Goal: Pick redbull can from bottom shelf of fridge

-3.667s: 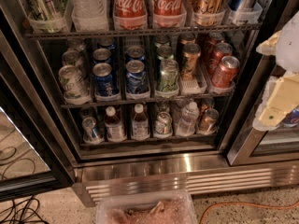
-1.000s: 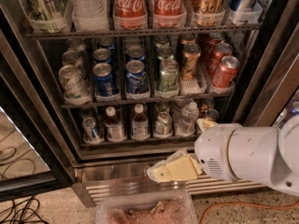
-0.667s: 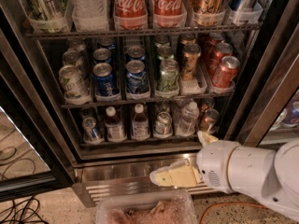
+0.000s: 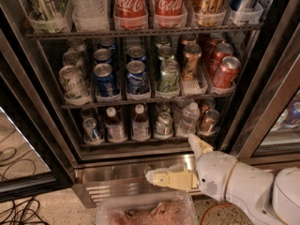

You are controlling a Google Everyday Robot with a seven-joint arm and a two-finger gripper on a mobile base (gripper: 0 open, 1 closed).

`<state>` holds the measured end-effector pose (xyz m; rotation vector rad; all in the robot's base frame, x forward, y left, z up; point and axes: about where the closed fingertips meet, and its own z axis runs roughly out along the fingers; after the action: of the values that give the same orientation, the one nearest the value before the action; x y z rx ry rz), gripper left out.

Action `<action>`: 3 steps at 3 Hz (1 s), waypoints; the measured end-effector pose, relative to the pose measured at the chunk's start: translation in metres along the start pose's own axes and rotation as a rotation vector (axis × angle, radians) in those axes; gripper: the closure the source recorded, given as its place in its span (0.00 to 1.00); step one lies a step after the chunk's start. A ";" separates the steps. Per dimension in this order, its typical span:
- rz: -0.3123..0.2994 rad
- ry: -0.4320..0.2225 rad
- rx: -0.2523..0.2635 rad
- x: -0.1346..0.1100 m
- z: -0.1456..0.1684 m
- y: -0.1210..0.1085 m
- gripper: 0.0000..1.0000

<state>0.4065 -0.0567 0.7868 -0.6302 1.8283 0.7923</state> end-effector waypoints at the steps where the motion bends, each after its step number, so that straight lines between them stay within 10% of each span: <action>1: -0.028 -0.047 -0.035 0.006 0.004 0.001 0.00; 2: -0.029 -0.047 -0.035 0.006 0.004 0.001 0.00; 3: -0.182 0.053 0.010 0.018 0.010 -0.005 0.00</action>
Offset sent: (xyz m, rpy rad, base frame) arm -0.0008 0.0044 -0.0052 0.0310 -0.0506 0.0298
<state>0.4102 -0.0535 0.7661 -0.8054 1.7921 0.6501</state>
